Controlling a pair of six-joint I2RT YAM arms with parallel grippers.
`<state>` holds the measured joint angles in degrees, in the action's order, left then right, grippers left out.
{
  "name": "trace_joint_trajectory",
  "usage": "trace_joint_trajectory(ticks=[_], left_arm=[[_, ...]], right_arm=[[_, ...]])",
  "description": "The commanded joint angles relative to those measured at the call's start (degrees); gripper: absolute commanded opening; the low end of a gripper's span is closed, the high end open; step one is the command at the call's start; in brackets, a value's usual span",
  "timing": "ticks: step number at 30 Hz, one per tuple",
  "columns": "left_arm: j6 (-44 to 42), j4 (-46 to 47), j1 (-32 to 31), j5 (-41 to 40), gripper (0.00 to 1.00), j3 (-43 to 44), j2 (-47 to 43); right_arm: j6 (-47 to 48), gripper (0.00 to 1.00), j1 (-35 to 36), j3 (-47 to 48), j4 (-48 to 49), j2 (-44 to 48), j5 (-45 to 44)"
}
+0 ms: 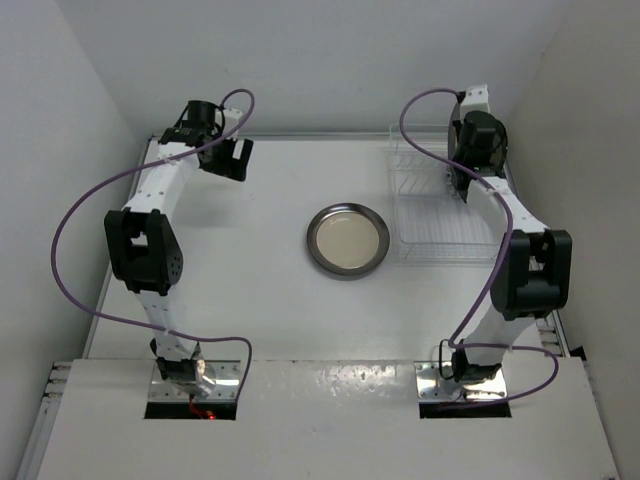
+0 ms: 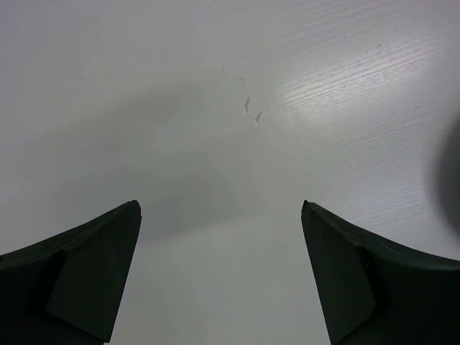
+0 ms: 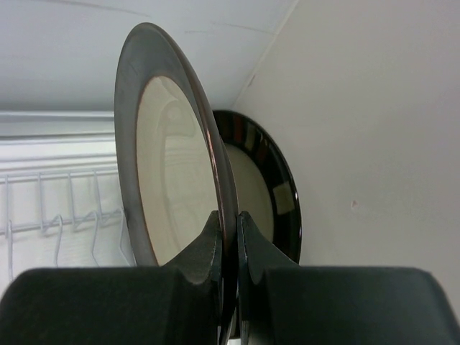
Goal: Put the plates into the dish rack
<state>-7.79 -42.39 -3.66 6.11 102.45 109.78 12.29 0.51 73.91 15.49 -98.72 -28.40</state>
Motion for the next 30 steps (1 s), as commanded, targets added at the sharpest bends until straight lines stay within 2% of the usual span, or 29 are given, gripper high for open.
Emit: trace_joint_trajectory(ticks=[1, 6, 9, 15, 18, 23, 25, 26, 27, 30], left_arm=[[-1.0, 0.8, -0.8, -0.2, 0.99, -0.2, 0.1], [-1.0, 0.8, -0.8, -0.2, 0.99, -0.2, -0.4], [-1.0, 0.8, -0.8, -0.2, 0.99, -0.2, -0.4], [-1.0, 0.8, -1.3, 0.8, 0.99, -1.3, 0.1], [-1.0, 0.8, -1.3, 4.2, 0.99, -1.9, -0.4], [-2.2, 0.8, -3.8, 16.3, 0.99, -4.6, -0.4], [-2.2, 0.8, -5.6, 20.2, 0.99, -6.3, 0.3], [-2.2, 0.8, -6.3, 23.6, 0.99, -6.9, 1.6], [-2.2, 0.8, -7.7, 24.8, 0.99, -7.5, 2.4], [-1.7, 0.8, -10.6, 28.2, 0.99, -9.5, 6.0]], right_arm=[[1.0, 0.00, 0.5, -0.1, 9.8, 1.9, -2.6], [5.2, 0.00, 2.7, -1.8, 14.7, 2.7, -6.8], [1.9, 0.00, 3.0, -0.3, 10.2, 2.9, -5.9], [-8.9, 0.00, 2.6, -3.6, 5.0, 2.0, -6.0], [-14.5, 0.00, 2.2, -4.4, 3.2, 1.2, -6.7], [-18.6, 0.00, 2.0, -3.6, 0.8, 0.0, -8.0], [-18.7, 0.07, 2.0, -3.5, 0.2, 0.0, -8.6], [-18.7, 0.13, 1.9, -3.5, 0.0, 0.1, -8.3], [-18.8, 0.29, 1.9, -3.5, -0.2, 0.5, -7.9], [-19.2, 0.46, 2.0, -3.2, -2.0, 0.7, -7.2]])
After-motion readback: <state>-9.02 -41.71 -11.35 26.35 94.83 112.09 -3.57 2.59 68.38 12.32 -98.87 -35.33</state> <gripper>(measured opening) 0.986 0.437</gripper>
